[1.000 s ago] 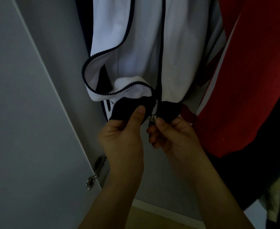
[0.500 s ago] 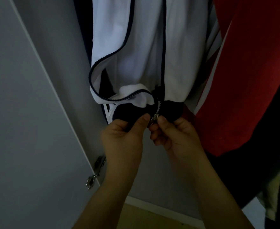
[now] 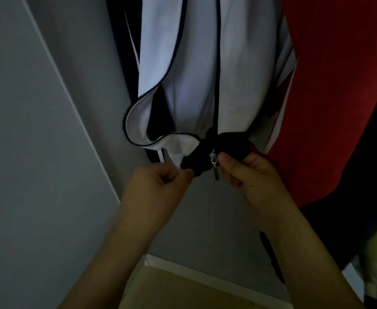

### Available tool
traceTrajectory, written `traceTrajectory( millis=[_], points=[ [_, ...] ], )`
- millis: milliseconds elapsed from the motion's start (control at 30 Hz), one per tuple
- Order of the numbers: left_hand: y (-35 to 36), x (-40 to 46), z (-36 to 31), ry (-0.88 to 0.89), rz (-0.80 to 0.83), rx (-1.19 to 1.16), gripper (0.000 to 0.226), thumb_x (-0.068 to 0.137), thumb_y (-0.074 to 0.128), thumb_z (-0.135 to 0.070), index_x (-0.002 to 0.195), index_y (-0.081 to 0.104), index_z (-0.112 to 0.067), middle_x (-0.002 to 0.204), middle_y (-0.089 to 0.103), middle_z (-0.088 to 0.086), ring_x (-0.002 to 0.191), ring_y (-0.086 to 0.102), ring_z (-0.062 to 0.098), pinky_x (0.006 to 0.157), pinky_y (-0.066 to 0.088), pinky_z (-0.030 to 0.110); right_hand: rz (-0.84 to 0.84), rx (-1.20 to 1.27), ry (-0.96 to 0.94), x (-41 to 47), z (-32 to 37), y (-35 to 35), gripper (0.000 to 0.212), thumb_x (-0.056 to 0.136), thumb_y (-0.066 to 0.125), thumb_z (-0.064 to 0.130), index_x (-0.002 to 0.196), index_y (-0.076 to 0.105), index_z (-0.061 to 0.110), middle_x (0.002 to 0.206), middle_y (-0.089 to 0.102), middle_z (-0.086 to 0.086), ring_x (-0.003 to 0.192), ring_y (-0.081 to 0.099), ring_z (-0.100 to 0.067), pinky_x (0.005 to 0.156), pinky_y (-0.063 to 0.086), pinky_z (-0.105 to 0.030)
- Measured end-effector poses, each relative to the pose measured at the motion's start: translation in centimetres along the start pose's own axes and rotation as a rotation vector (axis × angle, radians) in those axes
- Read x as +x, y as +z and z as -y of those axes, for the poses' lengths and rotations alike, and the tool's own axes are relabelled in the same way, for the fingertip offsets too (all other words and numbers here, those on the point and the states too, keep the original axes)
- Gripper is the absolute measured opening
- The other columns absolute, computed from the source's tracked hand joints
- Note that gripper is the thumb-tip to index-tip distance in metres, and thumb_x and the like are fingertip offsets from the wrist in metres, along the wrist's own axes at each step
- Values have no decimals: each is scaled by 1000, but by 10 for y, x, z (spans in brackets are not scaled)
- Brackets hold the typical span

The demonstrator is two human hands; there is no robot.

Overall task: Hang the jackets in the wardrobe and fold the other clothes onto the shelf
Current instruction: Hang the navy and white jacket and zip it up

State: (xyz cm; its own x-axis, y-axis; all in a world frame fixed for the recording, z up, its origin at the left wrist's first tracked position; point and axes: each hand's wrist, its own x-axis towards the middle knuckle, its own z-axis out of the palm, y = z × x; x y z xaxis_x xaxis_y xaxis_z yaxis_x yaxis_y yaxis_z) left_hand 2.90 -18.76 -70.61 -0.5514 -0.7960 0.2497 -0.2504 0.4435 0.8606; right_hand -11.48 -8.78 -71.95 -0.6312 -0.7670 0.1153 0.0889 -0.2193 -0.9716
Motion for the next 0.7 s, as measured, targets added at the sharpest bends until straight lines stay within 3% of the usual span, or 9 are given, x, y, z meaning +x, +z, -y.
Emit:
traceTrajectory(
  millis=[67, 167, 267, 333, 433, 533, 633, 700],
  points=[
    [1, -5, -9, 163, 20, 42, 28, 83, 69, -31, 62, 62, -14, 46, 49, -13, 38, 41, 1, 40, 30, 9, 13, 52, 40, 0, 1, 2, 22, 59, 76, 42, 49, 66, 25, 52, 58, 6, 48, 56, -5, 49, 46, -19],
    [9, -4, -15, 251, 100, 140, 14, 82, 71, -33, 72, 63, -27, 59, 54, -26, 47, 47, -2, 46, 33, 7, -19, 58, 134, 4, 0, 1, 45, 47, 78, 56, 45, 50, 21, 54, 49, 2, 53, 49, -13, 61, 44, -28],
    [12, 1, -12, 298, 47, 193, 18, 83, 72, -26, 71, 59, -31, 59, 54, -27, 51, 49, -3, 50, 33, 7, -8, 38, 149, 7, 2, -5, 64, 49, 78, 61, 68, 61, 3, 69, 58, -12, 71, 56, -27, 82, 44, -40],
    [12, 2, -10, 368, 36, 223, 18, 85, 69, -19, 71, 61, -26, 54, 51, -19, 50, 48, 1, 50, 33, 9, -5, -1, 121, 6, 4, -8, 77, 52, 80, 63, 88, 65, -3, 79, 61, -13, 81, 57, -28, 89, 43, -41],
    [11, 3, -12, 518, 35, 465, 20, 90, 55, -22, 75, 65, -14, 57, 41, -16, 50, 40, 6, 50, 27, 18, -26, -21, 98, 6, 3, -12, 52, 47, 75, 64, 70, 73, 18, 69, 65, 2, 75, 58, -16, 82, 46, -33],
    [3, 12, -21, 630, 116, 589, 30, 90, 36, -29, 77, 57, -11, 69, 46, -8, 60, 42, 12, 58, 23, 24, -12, -31, 73, 8, -1, -15, 34, 50, 67, 63, 61, 75, 32, 72, 72, 7, 77, 64, -12, 79, 49, -27],
    [-8, 28, -31, 590, 329, 503, 25, 97, 39, -17, 77, 54, -13, 78, 56, -1, 70, 54, 16, 64, 42, 30, -18, -54, 8, 6, -4, -15, 17, 69, 66, 51, 60, 73, 39, 74, 73, 9, 75, 67, -7, 74, 50, -23],
    [-11, 39, -40, 497, 448, 490, 24, 100, 43, -12, 82, 58, -7, 83, 61, 5, 73, 59, 16, 70, 48, 35, -10, -89, -35, 6, -7, -11, 23, 83, 68, 29, 66, 73, 43, 75, 73, 14, 76, 67, -4, 67, 50, -17]
  ],
)
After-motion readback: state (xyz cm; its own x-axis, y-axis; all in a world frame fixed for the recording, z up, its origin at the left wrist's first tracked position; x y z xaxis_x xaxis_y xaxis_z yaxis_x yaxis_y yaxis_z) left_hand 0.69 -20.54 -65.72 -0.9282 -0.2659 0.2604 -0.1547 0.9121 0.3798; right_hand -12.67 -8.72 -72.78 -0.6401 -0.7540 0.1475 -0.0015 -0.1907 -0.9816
